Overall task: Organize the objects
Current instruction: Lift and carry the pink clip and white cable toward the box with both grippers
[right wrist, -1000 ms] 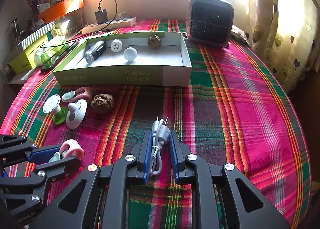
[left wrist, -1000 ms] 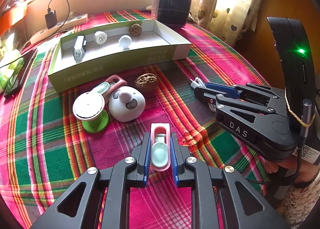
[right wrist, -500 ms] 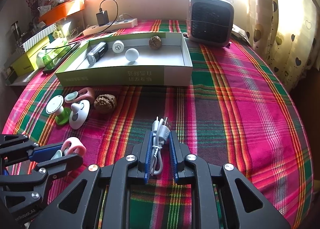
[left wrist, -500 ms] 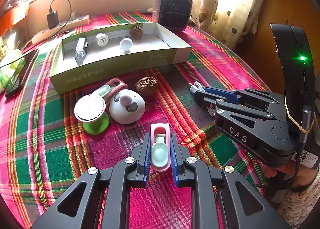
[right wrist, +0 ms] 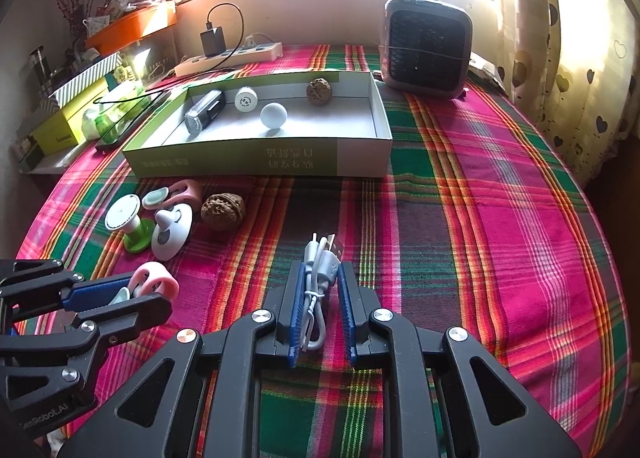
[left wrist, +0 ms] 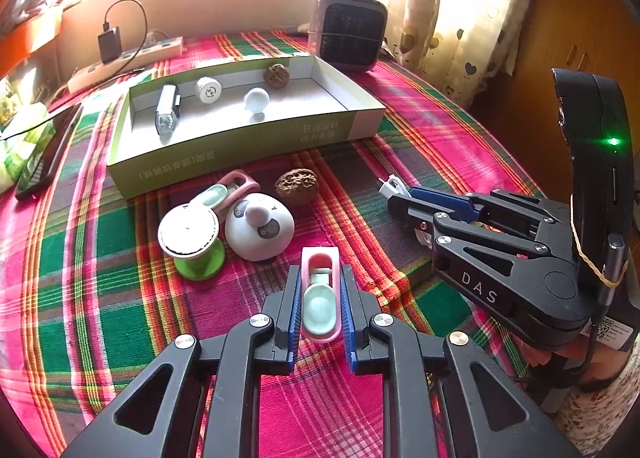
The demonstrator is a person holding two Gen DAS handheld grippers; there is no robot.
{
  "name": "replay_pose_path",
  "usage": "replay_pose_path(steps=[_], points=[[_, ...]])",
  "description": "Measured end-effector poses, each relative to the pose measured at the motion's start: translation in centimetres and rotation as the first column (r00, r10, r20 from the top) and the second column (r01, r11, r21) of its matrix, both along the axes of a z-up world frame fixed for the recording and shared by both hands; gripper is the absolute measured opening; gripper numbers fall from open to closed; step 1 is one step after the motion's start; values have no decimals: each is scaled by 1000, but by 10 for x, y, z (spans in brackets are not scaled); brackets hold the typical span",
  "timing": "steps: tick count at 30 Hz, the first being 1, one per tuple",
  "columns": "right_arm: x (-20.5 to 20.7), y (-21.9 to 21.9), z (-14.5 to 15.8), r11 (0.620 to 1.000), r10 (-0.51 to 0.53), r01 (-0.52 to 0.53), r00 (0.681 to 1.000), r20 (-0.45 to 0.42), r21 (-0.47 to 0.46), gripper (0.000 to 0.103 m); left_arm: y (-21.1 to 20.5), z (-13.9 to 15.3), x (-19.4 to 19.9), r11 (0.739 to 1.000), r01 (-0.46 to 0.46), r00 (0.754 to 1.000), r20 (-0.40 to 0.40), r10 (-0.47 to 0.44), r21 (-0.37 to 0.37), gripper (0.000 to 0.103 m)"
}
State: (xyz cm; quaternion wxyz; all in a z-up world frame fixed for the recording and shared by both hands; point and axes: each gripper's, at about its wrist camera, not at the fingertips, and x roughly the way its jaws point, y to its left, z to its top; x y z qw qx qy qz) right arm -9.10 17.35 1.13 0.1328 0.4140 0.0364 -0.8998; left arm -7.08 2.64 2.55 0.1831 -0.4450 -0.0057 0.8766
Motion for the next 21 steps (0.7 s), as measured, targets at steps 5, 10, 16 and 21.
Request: replay_pose_path(steps=[5, 10, 16, 21], points=[[-1, 0, 5, 1000, 8, -8, 1000, -7, -10, 18, -1, 6, -1, 1000, -10, 1000, -13, 10, 6, 16], [-2, -2, 10, 1000, 12, -13, 1000, -15, -16, 18, 0, 14, -5, 1000, -9, 1000, -27, 9, 9, 16], [-5, -3, 15, 1000, 17, -18, 1000, -23, -25, 18, -1, 20, -11, 1000, -15, 999, -36, 15, 16, 16], [-8, -3, 19, 999, 22, -23, 999, -27, -33, 18, -2, 25, -16, 1000, -21, 999, -45, 22, 17, 16]])
